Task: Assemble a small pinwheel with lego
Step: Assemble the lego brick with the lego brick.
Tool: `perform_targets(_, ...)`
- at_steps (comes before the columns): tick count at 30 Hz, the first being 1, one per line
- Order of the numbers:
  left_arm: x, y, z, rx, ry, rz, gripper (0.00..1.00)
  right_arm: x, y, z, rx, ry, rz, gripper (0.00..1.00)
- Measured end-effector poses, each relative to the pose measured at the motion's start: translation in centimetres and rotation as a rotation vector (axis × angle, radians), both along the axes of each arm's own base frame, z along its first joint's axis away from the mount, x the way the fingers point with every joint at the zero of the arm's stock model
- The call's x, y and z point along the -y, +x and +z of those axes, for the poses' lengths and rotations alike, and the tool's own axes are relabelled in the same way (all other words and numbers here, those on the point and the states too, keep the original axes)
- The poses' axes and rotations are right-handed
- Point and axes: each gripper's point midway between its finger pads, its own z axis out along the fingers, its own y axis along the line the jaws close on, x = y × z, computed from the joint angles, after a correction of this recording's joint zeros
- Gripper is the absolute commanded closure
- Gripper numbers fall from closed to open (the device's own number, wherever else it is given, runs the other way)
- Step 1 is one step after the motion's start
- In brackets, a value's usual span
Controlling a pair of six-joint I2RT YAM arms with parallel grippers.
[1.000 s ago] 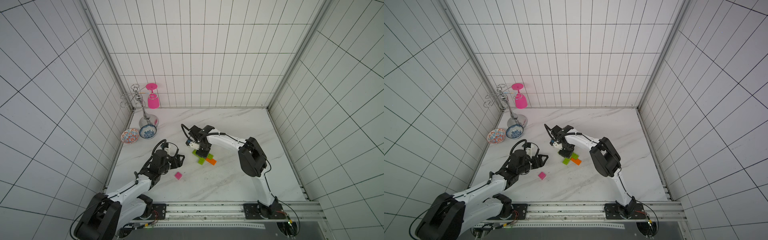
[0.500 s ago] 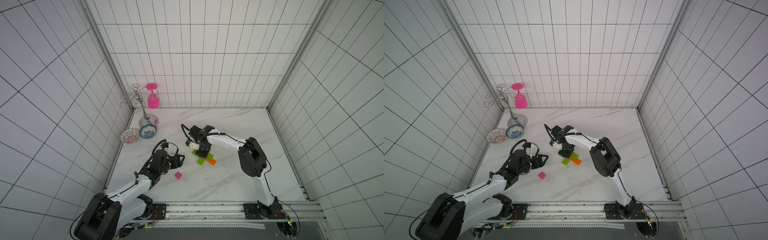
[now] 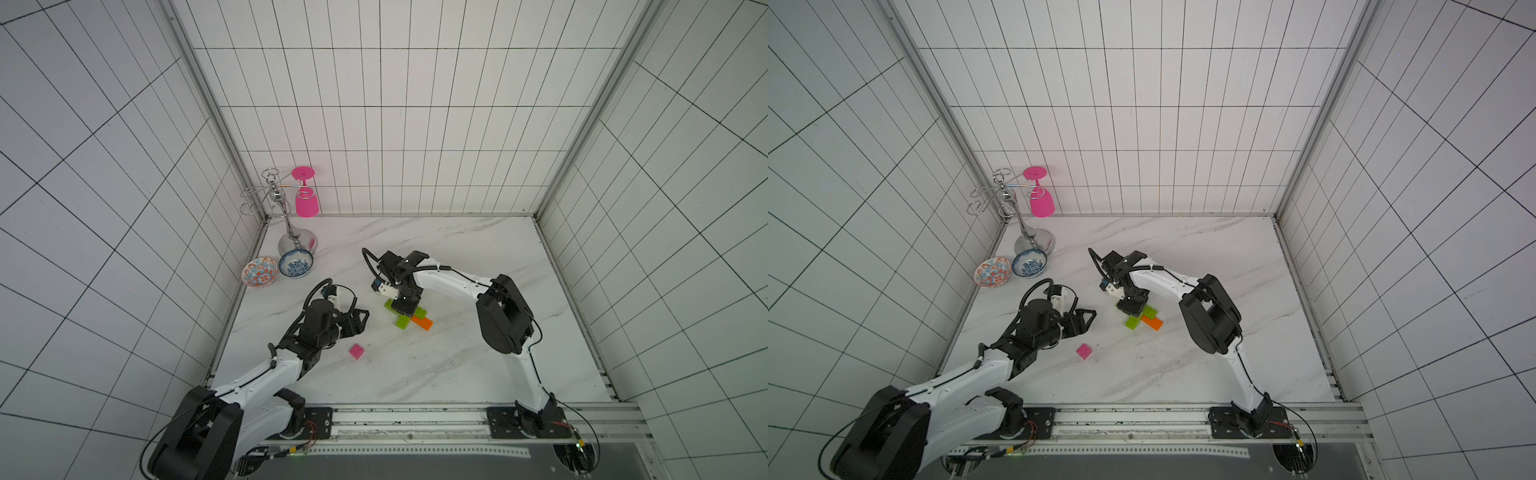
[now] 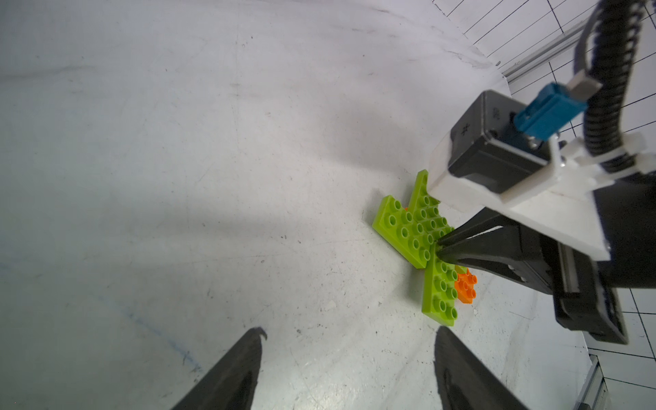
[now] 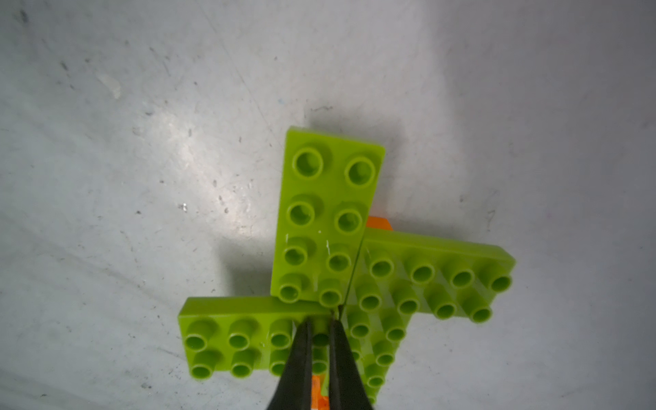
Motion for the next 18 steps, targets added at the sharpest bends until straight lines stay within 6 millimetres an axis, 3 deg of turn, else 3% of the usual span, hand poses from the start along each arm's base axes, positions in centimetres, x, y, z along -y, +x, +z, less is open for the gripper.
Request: perform_targets(18,-0.02,0.0,0.0,0.002,0.002,-0.003,0.22,-0.19,-0.03,-0.7,0.0,0.02,-0.047,0.92)
